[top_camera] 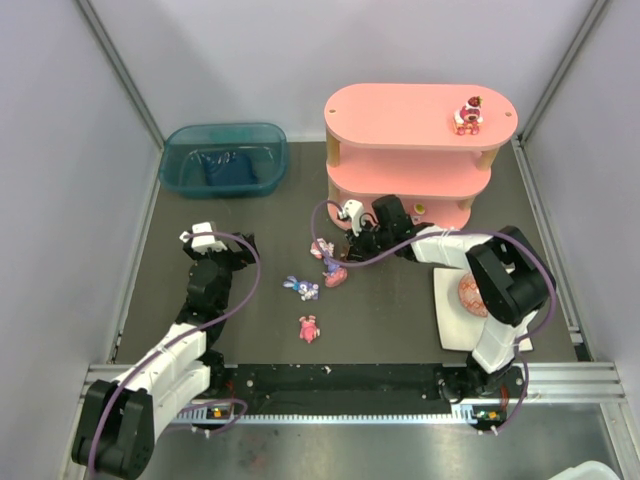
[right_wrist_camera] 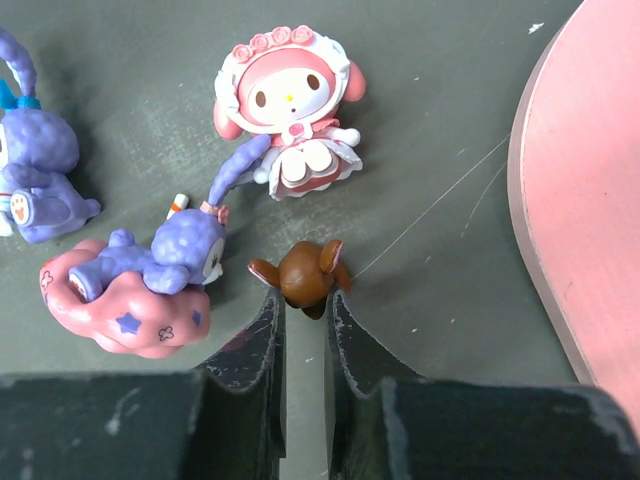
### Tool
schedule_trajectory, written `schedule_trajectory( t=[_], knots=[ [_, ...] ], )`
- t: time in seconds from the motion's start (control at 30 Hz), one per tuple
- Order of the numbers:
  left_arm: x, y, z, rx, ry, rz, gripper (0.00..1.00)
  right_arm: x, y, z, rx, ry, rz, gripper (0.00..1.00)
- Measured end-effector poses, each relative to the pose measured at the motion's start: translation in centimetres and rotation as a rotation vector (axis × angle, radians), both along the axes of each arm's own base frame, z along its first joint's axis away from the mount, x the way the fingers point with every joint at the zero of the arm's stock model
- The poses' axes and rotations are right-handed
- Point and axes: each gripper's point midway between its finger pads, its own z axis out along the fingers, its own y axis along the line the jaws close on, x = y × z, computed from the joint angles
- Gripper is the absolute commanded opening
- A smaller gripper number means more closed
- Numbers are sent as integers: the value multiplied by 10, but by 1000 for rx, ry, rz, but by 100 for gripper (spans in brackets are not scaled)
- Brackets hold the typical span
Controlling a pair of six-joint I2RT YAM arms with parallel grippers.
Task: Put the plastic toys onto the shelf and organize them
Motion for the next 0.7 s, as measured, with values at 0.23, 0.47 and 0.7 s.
schedule_trajectory(
  t=[0.23,0.47,0.7],
  knots=[
    [0,0,0,-1,0,-3,99,-1,0,0,-5,10,-2,0],
    [0,0,0,-1,0,-3,99,0,-2,1,-4,25,-30,0],
    [0,0,0,-1,0,-1,99,0,-7,33,41,-16,-99,0]
  ],
)
